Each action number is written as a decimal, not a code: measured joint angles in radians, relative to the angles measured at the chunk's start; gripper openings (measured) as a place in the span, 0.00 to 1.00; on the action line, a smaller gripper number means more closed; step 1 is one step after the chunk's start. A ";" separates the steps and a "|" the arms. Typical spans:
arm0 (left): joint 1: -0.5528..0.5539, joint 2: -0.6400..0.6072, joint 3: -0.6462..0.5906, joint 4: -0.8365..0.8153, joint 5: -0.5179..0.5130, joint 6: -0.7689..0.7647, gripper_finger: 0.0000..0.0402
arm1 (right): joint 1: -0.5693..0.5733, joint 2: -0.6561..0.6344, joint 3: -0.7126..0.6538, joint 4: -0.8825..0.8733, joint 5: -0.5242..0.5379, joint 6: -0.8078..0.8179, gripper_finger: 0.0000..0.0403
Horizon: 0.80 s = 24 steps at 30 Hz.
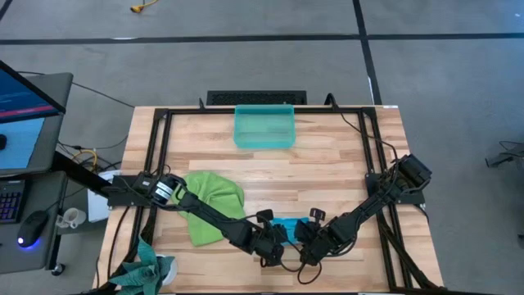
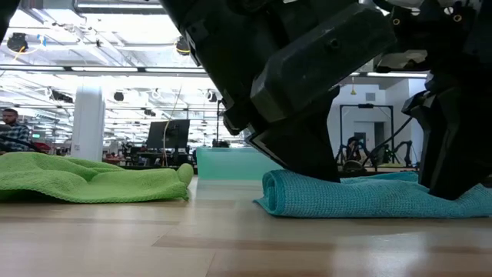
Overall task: Roll microfiber towels into tight, uniform cylinder then place into a basket
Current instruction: Roll the blue microfiber cloth
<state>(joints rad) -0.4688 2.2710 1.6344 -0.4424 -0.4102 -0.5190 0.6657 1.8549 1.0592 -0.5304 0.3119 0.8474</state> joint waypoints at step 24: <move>0.001 0.003 0.008 -0.022 0.009 0.040 0.09 | 0.001 0.001 0.000 0.023 0.006 -0.008 0.29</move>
<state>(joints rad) -0.4683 2.2742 1.6421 -0.4644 -0.4007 -0.4786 0.6670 1.8557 1.0588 -0.5079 0.3183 0.8398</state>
